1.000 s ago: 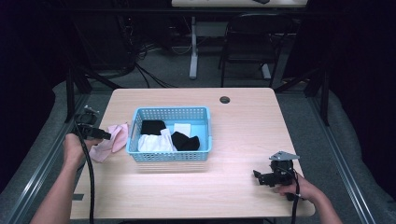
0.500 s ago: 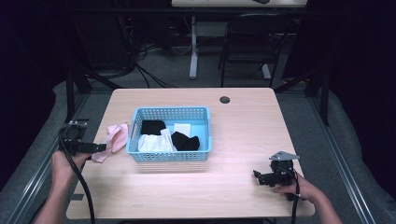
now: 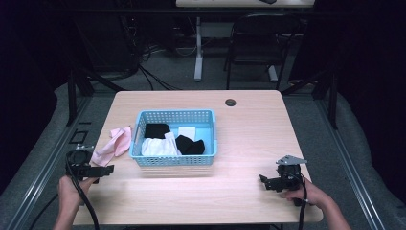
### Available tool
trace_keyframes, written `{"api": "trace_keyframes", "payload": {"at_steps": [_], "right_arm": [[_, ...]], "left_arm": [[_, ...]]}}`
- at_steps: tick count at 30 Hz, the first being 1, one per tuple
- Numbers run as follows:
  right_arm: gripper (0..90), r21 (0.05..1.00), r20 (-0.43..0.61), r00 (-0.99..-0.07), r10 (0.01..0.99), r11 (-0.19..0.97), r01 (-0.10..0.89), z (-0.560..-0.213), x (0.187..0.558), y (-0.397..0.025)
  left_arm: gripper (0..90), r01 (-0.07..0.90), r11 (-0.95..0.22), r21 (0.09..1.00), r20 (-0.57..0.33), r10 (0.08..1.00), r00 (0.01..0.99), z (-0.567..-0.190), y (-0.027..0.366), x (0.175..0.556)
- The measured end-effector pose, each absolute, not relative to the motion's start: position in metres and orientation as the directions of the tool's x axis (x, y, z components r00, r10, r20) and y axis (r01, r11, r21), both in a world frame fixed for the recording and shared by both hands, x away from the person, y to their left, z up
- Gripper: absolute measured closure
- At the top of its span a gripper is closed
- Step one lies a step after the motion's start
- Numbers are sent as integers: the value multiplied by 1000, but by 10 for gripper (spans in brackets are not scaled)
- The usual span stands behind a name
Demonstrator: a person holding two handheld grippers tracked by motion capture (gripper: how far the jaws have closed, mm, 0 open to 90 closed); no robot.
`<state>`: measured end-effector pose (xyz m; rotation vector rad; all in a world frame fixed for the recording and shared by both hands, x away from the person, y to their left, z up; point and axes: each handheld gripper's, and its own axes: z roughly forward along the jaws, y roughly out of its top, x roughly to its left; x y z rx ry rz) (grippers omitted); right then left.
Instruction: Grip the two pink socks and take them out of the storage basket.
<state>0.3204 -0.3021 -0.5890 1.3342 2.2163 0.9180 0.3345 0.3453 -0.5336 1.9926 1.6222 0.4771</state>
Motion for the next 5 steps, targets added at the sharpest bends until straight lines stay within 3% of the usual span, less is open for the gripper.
{"api": "trace_keyframes", "payload": {"at_steps": [5], "right_arm": [[0,706,-1,-468,884,332,625,-589,320,-302]], "left_arm": [[0,770,-148,620,-64,969,238,-536,346,333]]}}
